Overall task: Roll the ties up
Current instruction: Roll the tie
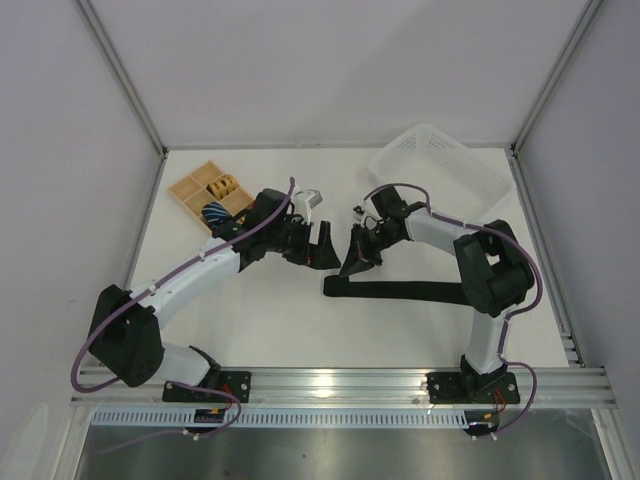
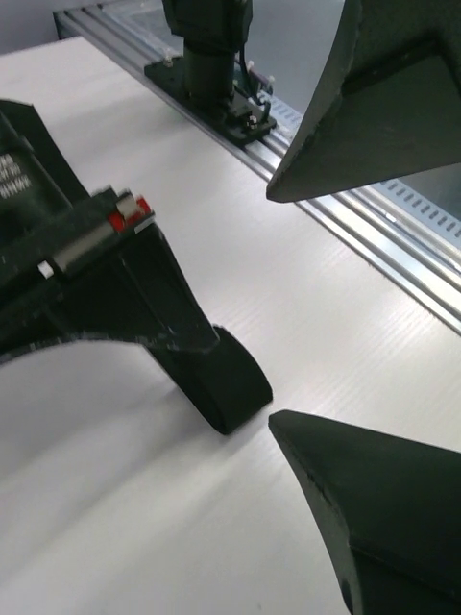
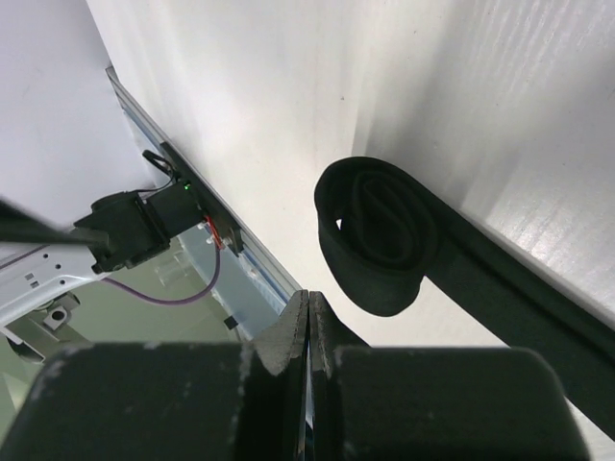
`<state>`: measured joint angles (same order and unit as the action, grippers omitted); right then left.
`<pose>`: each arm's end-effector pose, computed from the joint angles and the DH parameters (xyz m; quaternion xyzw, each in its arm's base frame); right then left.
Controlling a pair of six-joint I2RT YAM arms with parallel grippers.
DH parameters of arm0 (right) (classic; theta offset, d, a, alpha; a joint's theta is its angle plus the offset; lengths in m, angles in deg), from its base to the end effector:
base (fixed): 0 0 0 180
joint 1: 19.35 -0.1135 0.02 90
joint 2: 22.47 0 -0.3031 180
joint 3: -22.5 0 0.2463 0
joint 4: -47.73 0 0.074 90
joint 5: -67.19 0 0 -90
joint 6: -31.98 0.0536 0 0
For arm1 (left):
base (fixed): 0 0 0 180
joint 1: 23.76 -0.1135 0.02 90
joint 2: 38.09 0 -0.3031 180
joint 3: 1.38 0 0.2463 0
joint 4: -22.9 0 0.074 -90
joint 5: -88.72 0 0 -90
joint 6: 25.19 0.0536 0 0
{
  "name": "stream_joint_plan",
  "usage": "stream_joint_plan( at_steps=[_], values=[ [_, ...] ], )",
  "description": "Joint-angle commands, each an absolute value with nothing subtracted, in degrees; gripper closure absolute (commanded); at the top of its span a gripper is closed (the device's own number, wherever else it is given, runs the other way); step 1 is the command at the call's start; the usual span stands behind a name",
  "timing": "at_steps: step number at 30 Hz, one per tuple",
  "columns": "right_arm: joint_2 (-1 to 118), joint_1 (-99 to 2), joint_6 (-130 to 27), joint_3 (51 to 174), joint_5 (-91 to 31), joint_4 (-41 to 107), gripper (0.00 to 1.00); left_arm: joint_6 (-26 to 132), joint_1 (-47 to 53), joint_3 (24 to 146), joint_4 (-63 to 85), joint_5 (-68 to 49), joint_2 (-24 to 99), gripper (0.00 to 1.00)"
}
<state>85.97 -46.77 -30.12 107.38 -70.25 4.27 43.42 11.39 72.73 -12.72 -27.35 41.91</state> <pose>0.3233 0.2122 0.2011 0.0764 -0.8975 -0.4338 0.0215 0.2349 -0.1942 0.3058 0.1984 0.8708 -0.3706 0.2549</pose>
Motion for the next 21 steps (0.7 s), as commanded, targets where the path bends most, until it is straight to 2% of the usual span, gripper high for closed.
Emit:
stream_joint_plan(
  at_steps=[1, 12, 21],
  values=[
    [87.38, -47.56, -28.93, 109.37, -72.21, 5.60, 0.98, 50.28, 8.41, 71.09, -13.96, -27.65, 39.78, 0.01],
    [90.11, -47.39, -33.50, 107.97, -69.13, 2.52, 0.99, 61.99, 8.84, 73.81, -12.83, -22.29, 45.14, 0.00],
    [91.61, -46.51, -36.23, 107.62, -67.20, 0.94, 0.99, 75.34, 16.92, 72.66, -10.36, -22.47, 48.29, 0.00]
  ],
)
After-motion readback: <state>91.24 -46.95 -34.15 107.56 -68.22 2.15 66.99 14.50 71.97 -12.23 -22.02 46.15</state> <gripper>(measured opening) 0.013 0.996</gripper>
